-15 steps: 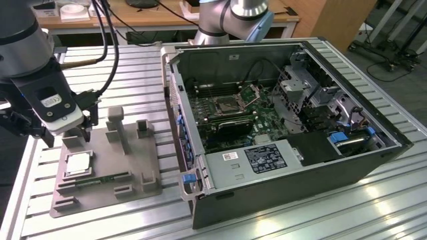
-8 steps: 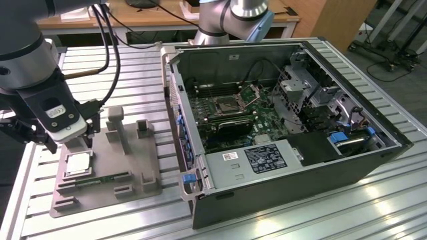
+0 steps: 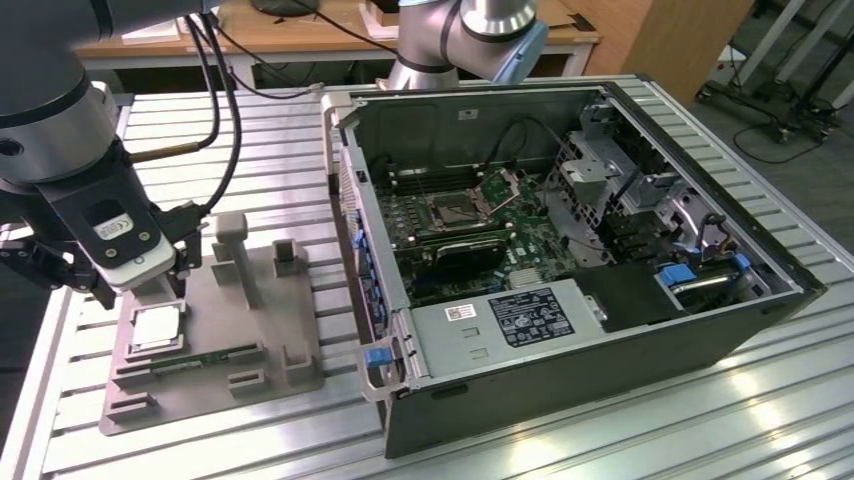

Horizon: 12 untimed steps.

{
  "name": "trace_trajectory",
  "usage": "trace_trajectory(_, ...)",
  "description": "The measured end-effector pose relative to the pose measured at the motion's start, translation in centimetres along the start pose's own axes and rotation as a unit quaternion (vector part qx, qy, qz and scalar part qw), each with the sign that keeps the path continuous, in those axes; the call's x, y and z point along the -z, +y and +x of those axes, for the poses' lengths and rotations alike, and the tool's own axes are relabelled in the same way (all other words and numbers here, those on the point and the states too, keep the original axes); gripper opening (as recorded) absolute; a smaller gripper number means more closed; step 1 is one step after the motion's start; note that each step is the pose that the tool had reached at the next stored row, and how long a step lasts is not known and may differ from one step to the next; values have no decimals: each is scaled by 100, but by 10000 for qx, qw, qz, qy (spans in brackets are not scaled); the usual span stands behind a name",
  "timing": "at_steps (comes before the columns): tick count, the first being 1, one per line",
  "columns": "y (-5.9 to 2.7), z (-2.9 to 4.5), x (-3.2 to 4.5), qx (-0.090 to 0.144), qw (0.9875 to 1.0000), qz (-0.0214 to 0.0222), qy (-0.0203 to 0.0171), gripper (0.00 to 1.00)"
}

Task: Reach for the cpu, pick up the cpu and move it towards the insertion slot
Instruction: 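Reach for the cpu, then pick up the cpu and move it towards the insertion slot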

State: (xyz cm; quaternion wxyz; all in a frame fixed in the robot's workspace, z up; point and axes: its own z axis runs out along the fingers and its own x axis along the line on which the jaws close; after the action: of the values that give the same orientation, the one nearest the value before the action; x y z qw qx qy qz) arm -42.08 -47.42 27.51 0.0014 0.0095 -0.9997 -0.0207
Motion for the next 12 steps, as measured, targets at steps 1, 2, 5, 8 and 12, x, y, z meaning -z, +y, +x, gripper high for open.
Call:
trace_trajectory(1, 0, 0, 0, 0, 10000, 0, 0, 65)
trace_trajectory(2, 0, 0, 0, 0, 10000, 0, 0, 65)
trace_trajectory(5, 0, 0, -3, 0, 10000, 0, 0, 65)
trace_trajectory(8, 0, 0, -3, 0, 10000, 0, 0, 65)
trace_trajectory(12, 0, 0, -5, 0, 10000, 0, 0, 65)
